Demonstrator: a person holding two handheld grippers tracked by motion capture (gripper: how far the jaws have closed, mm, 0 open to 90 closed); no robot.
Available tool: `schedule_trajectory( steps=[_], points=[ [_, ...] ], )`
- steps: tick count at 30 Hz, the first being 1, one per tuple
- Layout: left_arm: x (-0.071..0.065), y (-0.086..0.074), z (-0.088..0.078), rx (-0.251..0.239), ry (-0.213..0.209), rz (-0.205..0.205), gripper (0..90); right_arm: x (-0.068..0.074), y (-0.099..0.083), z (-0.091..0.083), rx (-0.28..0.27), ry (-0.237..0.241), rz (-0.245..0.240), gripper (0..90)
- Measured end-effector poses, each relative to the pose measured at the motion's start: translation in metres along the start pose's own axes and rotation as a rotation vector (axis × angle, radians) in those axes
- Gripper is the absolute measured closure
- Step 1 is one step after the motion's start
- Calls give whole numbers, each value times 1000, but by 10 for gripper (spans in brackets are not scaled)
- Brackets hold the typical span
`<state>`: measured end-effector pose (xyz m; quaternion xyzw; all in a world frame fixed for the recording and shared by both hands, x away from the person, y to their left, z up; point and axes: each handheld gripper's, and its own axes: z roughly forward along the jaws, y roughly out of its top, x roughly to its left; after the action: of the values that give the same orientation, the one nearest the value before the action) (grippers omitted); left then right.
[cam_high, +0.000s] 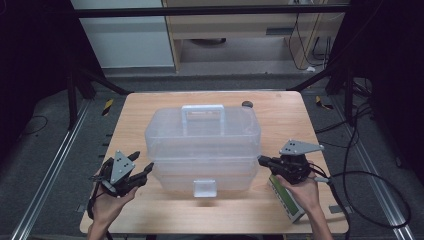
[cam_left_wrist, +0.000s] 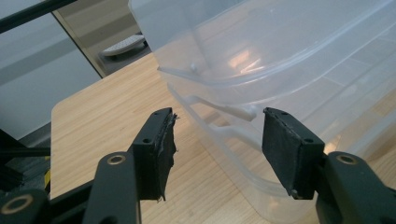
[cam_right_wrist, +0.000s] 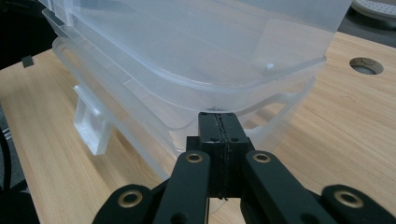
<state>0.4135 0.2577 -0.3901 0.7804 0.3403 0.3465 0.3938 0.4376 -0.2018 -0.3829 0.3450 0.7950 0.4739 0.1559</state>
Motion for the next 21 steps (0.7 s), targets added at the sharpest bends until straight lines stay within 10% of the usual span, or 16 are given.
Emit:
schedule_trajectory(
  steps=[21],
  points=[
    [-2,7,4,-49,6,-5,485,0,2,1,-4,-1,-6,900]
  ],
)
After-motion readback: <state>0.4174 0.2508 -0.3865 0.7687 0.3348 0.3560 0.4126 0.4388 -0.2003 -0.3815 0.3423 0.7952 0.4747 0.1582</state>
